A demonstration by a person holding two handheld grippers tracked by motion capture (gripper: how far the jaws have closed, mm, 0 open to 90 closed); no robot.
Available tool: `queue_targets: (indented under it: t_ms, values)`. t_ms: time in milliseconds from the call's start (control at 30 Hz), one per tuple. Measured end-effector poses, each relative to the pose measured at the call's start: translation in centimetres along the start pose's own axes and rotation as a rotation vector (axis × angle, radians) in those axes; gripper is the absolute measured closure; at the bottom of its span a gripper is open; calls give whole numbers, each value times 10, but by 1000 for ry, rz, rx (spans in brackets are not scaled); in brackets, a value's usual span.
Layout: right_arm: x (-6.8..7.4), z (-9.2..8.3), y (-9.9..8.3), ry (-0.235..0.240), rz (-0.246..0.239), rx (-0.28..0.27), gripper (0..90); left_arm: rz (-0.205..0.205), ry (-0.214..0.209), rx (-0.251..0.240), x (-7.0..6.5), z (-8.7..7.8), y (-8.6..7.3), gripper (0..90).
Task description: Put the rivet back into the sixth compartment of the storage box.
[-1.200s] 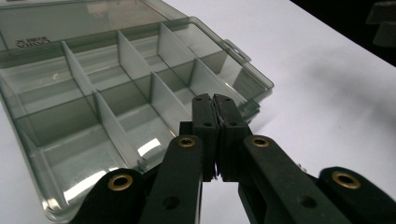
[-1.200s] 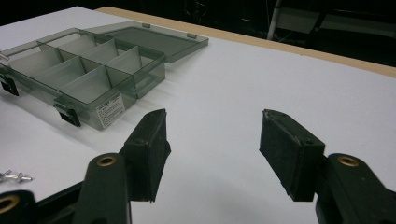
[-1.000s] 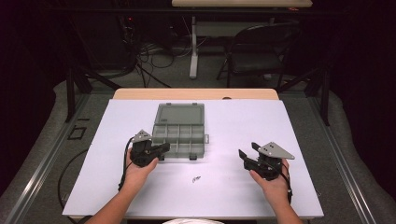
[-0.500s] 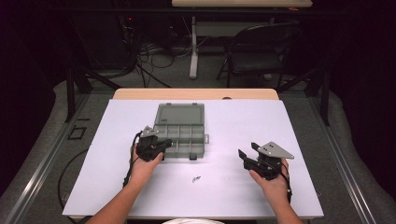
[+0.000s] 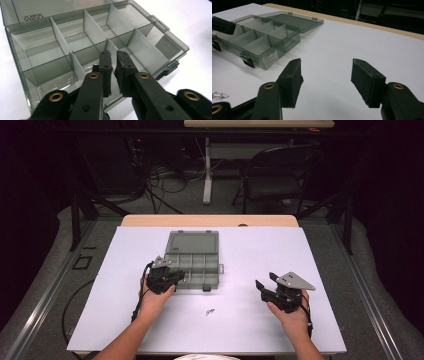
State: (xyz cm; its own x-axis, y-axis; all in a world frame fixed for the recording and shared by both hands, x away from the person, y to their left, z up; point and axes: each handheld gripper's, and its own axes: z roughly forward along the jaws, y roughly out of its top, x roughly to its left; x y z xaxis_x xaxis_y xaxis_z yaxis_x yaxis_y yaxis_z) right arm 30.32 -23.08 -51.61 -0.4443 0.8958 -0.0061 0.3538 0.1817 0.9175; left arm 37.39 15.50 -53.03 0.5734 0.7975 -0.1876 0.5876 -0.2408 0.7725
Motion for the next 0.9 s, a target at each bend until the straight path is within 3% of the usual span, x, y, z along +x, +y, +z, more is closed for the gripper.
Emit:
queue_targets:
  t_ms: [233,400,533,733,900]
  values:
    - [0,-1,0,4,-5,-2,403,49,-43,-34,-12,-9,-4,569]
    - [1,-1,1,13,-11,-19,395,122,-28,-44,-21,-15,-10,483]
    - [4,-1,1,43,-33,-19,419,105,-65,-74,-24,-24,-13,449]
    - [11,-3,3,29,-94,-42,368,72,-86,-102,-27,-36,-22,424]
    - [12,-2,4,18,-73,-36,301,70,-127,-97,-32,-39,-30,405]
